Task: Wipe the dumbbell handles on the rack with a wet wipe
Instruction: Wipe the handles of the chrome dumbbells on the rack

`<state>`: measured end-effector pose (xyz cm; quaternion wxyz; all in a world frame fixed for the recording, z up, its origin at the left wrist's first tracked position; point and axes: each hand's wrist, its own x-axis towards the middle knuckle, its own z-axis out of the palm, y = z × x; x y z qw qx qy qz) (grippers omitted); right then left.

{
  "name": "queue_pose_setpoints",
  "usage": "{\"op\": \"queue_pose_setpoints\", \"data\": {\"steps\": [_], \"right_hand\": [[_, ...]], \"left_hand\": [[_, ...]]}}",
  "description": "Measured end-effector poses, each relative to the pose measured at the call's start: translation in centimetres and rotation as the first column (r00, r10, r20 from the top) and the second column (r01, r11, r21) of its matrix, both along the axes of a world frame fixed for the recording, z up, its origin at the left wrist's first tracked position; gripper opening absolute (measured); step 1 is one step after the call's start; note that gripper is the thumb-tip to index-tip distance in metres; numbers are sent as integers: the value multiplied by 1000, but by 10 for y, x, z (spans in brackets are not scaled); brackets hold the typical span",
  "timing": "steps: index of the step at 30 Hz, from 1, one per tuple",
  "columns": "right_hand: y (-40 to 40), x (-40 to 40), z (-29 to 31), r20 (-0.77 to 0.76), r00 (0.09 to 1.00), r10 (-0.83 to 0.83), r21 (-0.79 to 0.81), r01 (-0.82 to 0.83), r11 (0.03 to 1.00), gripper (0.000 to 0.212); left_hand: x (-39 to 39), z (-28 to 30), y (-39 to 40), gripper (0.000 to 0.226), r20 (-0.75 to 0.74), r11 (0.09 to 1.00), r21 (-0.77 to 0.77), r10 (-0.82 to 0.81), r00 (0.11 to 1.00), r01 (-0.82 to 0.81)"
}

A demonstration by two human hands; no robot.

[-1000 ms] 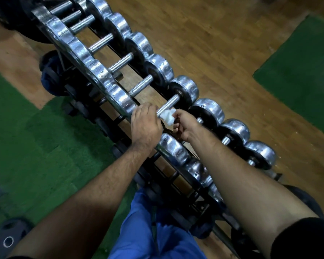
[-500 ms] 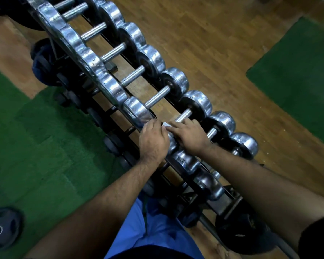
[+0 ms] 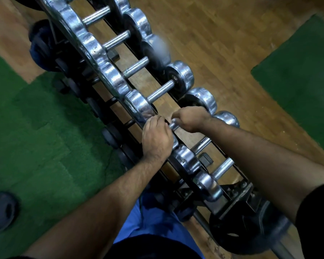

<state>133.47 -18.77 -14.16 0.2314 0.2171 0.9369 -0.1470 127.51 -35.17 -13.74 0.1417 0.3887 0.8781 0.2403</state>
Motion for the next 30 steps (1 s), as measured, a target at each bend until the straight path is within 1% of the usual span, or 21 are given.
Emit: {"op": "queue_pose_setpoints", "data": {"steps": [2, 3, 4, 6, 7, 8, 10, 11, 13, 16, 18, 20, 21, 22, 24, 25, 26, 28, 29, 30], "right_hand": [[9, 8, -1, -28, 997, -77, 129, 80, 988, 36], [4, 12, 0, -60, 996, -73, 147, 81, 986, 34], [-6, 17, 0, -91, 995, -39, 135, 51, 990, 34], [-24, 31, 2, -149, 988, 38, 78, -26, 997, 44], [-24, 41, 1, -182, 983, 20, 55, -11, 998, 49], [-18, 47, 0, -213, 976, -40, 61, 55, 997, 50], [-3, 50, -6, -246, 955, -167, 122, 202, 972, 41], [-2, 48, -10, -253, 949, -186, 142, 227, 964, 37], [-11, 44, -13, -258, 953, -159, 131, 198, 972, 33], [-18, 52, -10, -292, 947, -132, 95, 166, 982, 41], [-10, 53, -8, -299, 934, -193, 116, 237, 965, 42], [-7, 46, -7, -286, 924, -253, 144, 302, 942, 38], [-12, 41, -7, -272, 931, -244, 146, 290, 946, 36], [-19, 38, -6, -256, 944, -207, 125, 245, 961, 37], [-29, 40, 0, -237, 968, -88, 69, 107, 992, 49], [-27, 44, 2, -245, 967, -67, 66, 86, 994, 51], [-21, 47, 1, -256, 961, -99, 88, 125, 988, 48], [-8, 47, -4, -281, 932, -228, 142, 275, 951, 41], [-9, 43, -6, -285, 924, -255, 156, 307, 939, 38], [-15, 39, -8, -273, 931, -241, 154, 290, 945, 36]], "left_hand": [[3, -1, -1, 38, -32, 1000, 1, -20, 999, 20], [5, -2, -1, 38, -44, 1000, -7, -24, 999, 24], [6, -3, 1, 38, -50, 1000, -16, -23, 998, 22], [9, -6, 4, 39, -45, 1000, -17, -4, 999, 3], [11, -7, 5, 39, -44, 1000, -22, 0, 999, -1], [14, -9, 5, 40, -47, 1000, -25, -1, 999, 0], [14, -11, 5, 40, -64, 1000, -12, 1, 998, -1], [13, -12, 5, 39, -71, 1000, -1, 2, 997, -2], [9, -14, 5, 39, -72, 1000, 19, 9, 997, -7], [3, -13, 9, 39, -42, 999, 30, 31, 999, -29], [2, -11, 9, 39, -55, 999, 42, 19, 998, -16], [1, -11, 9, 37, -124, 1000, 20, -19, 992, 21], [0, -12, 9, 36, -158, 999, 2, -39, 987, 39], [0, -13, 9, 35, -177, 999, -8, -52, 983, 51], [0, -12, 9, 31, -185, 998, 6, -62, 981, 64], [0, -12, 9, 28, -181, 997, 14, -70, 981, 73], [0, -12, 8, 27, -171, 996, 20, -80, 982, 85], [0, -11, 8, 27, -162, 994, 21, -106, 981, 111], [-1, -10, 8, 30, -158, 993, 9, -116, 980, 119], [-2, -10, 8, 32, -155, 992, -10, -129, 980, 129]]}}
